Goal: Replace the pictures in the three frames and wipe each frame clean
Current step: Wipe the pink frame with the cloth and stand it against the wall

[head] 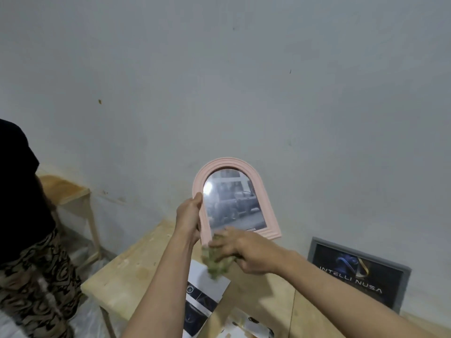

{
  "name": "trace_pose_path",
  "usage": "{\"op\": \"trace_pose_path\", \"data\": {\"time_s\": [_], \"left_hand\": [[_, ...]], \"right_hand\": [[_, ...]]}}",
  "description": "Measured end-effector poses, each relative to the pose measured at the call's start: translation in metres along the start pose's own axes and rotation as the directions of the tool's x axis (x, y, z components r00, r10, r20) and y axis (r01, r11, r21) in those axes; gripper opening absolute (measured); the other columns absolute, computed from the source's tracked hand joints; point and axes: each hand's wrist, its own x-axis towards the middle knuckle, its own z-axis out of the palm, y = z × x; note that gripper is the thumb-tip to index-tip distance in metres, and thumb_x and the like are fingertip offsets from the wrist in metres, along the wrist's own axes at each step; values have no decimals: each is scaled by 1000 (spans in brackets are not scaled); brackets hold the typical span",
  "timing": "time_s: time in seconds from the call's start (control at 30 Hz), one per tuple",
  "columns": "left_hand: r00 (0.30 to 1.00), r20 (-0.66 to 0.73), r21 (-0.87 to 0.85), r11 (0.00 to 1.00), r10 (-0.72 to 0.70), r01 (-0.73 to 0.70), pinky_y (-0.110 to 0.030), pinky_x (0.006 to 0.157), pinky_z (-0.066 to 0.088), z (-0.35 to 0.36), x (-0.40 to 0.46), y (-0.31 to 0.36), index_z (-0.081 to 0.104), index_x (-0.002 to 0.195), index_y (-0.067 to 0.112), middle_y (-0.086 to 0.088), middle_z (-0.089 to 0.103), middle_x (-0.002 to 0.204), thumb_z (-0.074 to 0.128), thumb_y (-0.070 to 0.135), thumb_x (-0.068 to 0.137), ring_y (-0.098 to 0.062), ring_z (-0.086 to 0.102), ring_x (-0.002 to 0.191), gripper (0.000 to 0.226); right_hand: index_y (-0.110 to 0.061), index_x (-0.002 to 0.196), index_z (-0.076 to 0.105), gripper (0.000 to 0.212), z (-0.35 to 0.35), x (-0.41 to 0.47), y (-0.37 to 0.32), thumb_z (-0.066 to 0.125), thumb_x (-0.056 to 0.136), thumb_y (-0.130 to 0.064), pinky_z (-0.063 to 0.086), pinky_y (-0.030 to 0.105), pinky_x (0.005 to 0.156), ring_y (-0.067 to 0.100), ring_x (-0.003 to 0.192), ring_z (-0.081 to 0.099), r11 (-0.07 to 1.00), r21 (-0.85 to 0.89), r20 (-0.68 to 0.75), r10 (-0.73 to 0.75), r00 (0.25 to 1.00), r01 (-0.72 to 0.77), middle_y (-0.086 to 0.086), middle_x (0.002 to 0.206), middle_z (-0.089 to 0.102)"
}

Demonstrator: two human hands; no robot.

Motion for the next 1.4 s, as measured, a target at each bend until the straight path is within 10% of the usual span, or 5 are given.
{"op": "trace_pose_path", "data": {"time_s": [0.3,0.8,0.97,1.17,1.4], "left_hand": [[952,18,268,916,306,-299,-35,57,42,24,-26,7,56,75,5,-17,56,70,54,28,96,-24,50,66,31],[894,-208,192,913,397,-361,-35,56,31,3,-17,15,41,64,15,-2,42,63,54,29,100,-20,38,60,41],[893,-213,294,898,396,-328,-39,65,44,-7,-3,13,56,78,10,-8,61,76,51,36,99,-29,57,72,34],[930,-155,221,929,334,-297,-34,58,32,9,-18,8,49,76,10,-8,47,71,49,31,101,-21,43,65,33],[940,-172,89,955,296,-284,-32,58,34,10,-16,6,45,67,13,-12,41,67,59,28,96,-19,40,62,35]], "right_hand": [[-16,120,68,63,-91,39,15,36,68,1,35,37,111,28,132,46,977,-18,-699,140,702,-214,6,139,54],[-23,115,70,58,-6,-21,60,69,63,2,51,32,56,30,86,59,860,-305,-439,254,862,-409,0,129,63],[-25,97,77,56,-15,-28,38,40,73,9,52,26,69,22,81,66,765,238,4,615,788,-598,3,95,74],[-21,116,70,57,-96,19,39,45,78,13,40,27,106,11,119,55,851,418,-671,526,523,-319,-3,127,63],[-17,126,63,66,17,29,21,35,73,10,10,34,120,11,142,19,983,62,-343,184,921,-174,-2,147,42]]}}
